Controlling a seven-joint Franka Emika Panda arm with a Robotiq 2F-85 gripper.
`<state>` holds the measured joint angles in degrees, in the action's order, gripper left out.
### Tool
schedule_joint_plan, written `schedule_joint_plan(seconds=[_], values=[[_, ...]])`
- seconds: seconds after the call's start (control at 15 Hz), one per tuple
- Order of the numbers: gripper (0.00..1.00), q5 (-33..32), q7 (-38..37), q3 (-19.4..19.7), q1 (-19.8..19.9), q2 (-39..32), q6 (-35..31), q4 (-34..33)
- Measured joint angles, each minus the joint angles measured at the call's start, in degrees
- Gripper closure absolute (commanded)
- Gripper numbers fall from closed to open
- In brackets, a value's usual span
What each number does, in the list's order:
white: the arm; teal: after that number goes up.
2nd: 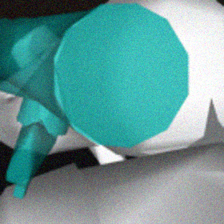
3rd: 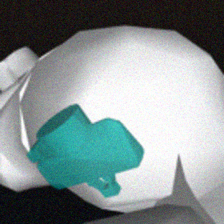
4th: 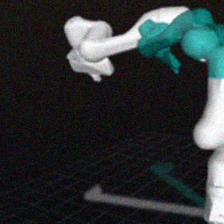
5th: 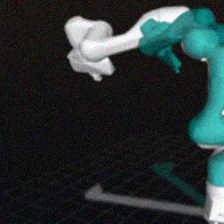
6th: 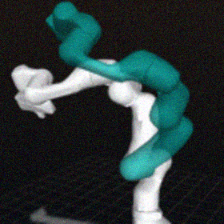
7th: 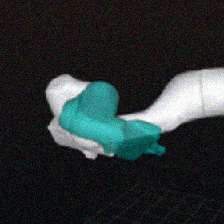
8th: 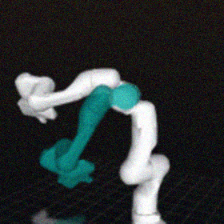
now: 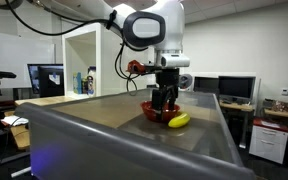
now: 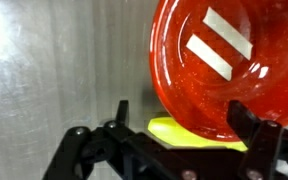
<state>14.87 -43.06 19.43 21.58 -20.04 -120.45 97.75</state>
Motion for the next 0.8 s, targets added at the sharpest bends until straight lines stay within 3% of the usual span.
schedule_joint_plan(seconds=[0.47, 0.8], values=[[0.0, -0.8, 1.0, -0.5, -0.3, -1.0, 0.3, -0.2], [0.0, -2.8, 8.0, -0.2, -0.1, -1.0, 0.3, -2.1]])
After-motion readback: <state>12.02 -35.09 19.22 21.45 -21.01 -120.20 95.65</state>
